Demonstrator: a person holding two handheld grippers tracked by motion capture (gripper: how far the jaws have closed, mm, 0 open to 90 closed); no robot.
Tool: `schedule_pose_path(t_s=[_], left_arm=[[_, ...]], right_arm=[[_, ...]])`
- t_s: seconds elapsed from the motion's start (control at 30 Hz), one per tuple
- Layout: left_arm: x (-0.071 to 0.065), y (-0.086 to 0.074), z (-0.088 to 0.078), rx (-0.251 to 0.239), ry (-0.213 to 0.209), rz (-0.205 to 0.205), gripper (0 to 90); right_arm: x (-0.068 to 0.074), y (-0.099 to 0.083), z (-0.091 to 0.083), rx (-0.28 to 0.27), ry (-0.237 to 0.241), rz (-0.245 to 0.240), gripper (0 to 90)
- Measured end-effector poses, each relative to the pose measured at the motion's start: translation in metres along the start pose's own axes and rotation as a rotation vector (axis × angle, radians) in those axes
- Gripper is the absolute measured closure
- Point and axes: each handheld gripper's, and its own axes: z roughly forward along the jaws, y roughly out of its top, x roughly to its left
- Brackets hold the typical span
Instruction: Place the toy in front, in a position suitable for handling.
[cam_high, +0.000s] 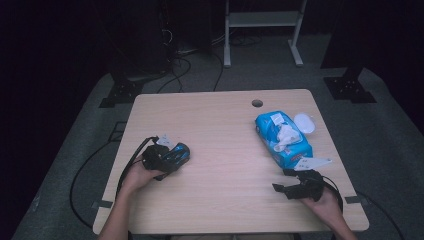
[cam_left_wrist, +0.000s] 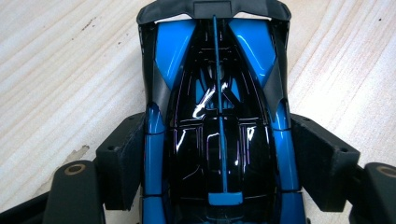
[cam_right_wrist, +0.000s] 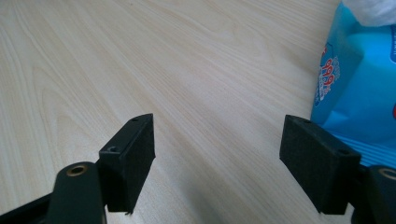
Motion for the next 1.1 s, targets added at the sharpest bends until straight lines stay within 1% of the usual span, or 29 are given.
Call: schedule_pose_path(t_s=[0.23,0.37,0.43,0.47,0.5,0.53,0.63,0.83,0.93,1.1], left_arm=[[-0.0011,0.0008,-0.0006,0.004,0.007,0.012,26.0],[-0.0011,0.0005,-0.0009,0.0,0.007,0.012,26.0],[0.0012,0.0004,-0.004,-0.031,-0.006,-0.006,27.2],[0.0019,0.0004,-0.0054,-0.04,-0.005,-0.008,27.3],[0.0022,0.0004,-0.0058,-0.034,-0.004,-0.01,27.3],[0.0015,0.0005,-0.0047,-0.02,-0.001,-0.002,27.3],[0.0019,0.0002,-0.0041,-0.018,-0.005,-0.001,27.3],[0.0019,0.0007,-0.0045,-0.017,-0.005,-0.006,27.4],[0.0022,0.0012,-0.0057,-0.029,-0.004,-0.008,27.4],[0.0024,0.0017,-0.0075,-0.032,-0.006,-0.014,27.4]], right_arm=[[-0.0004,0.0,-0.0009,-0.004,-0.001,0.004,25.5],[-0.0003,-0.0001,-0.0013,-0.005,-0.002,0.003,25.5],[-0.0004,-0.0001,-0.0013,-0.006,-0.001,0.003,25.5],[-0.0004,-0.0001,-0.0013,-0.006,-0.001,0.003,25.5],[-0.0003,0.0,-0.0014,-0.005,-0.002,0.003,25.5],[-0.0003,-0.0001,-0.0012,-0.005,-0.002,0.003,25.5],[-0.0002,-0.0001,-0.0009,-0.002,0.0,0.001,25.5],[-0.0003,-0.0001,-0.0014,-0.006,-0.001,0.002,25.5],[-0.0001,-0.0001,-0.0014,-0.004,0.0,0.0,25.5],[-0.0002,-0.0001,-0.0014,-0.006,0.001,0.001,25.5]])
